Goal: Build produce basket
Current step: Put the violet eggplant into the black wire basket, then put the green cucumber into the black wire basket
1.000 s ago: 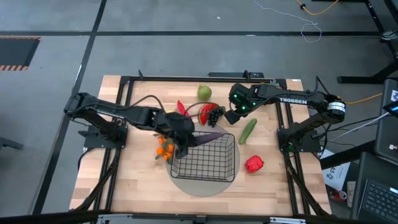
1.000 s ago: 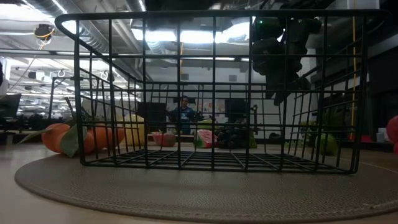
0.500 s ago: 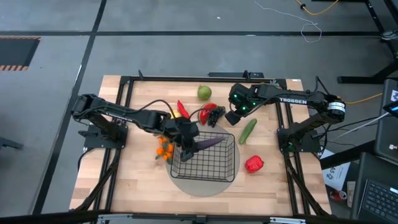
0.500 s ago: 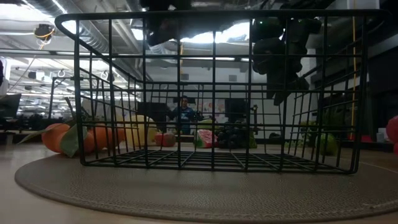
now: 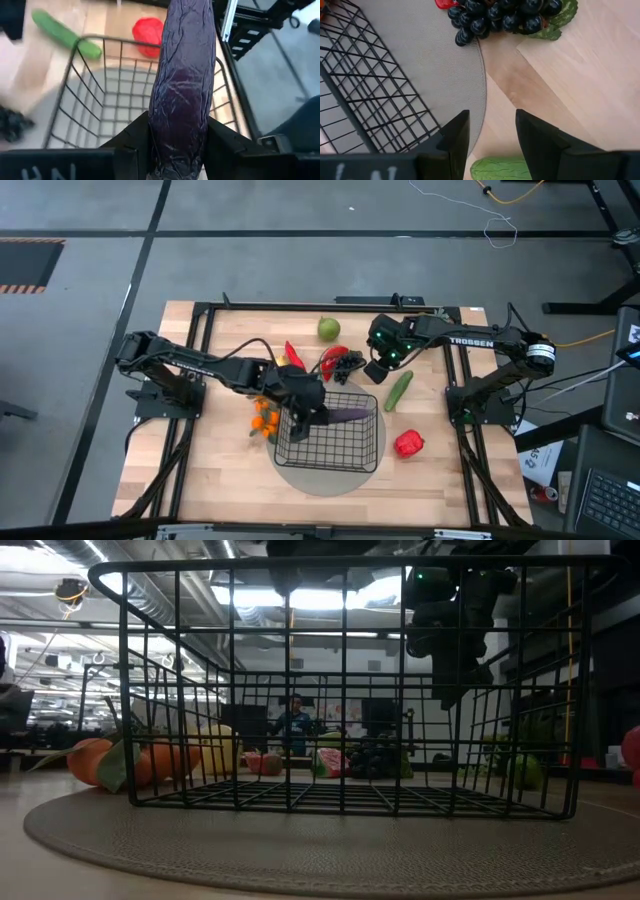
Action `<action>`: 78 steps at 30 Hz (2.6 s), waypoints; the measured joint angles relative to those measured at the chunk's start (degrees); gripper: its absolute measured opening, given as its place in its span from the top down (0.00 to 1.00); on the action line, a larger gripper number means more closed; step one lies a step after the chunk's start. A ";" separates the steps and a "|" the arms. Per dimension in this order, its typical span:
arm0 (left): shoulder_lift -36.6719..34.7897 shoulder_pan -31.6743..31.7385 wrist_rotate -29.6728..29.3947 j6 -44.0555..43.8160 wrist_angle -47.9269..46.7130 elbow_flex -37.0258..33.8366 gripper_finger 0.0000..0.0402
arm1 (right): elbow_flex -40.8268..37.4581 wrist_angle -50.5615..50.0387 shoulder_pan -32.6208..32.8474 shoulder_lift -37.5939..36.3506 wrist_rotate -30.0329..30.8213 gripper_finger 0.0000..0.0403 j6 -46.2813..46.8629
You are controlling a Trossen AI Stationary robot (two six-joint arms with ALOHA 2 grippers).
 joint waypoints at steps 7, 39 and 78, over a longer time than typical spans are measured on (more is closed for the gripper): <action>-0.02 -1.36 -11.28 11.96 1.55 0.00 0.69 | 0.00 0.00 0.09 0.00 0.00 0.60 0.14; -0.02 -4.57 -16.92 -4.24 -3.06 0.00 0.50 | 0.00 0.02 0.09 0.00 -0.02 0.60 4.81; -0.02 -4.57 -17.13 -4.04 -3.09 0.00 0.48 | 0.00 -31.60 2.03 -1.03 3.67 0.60 10.51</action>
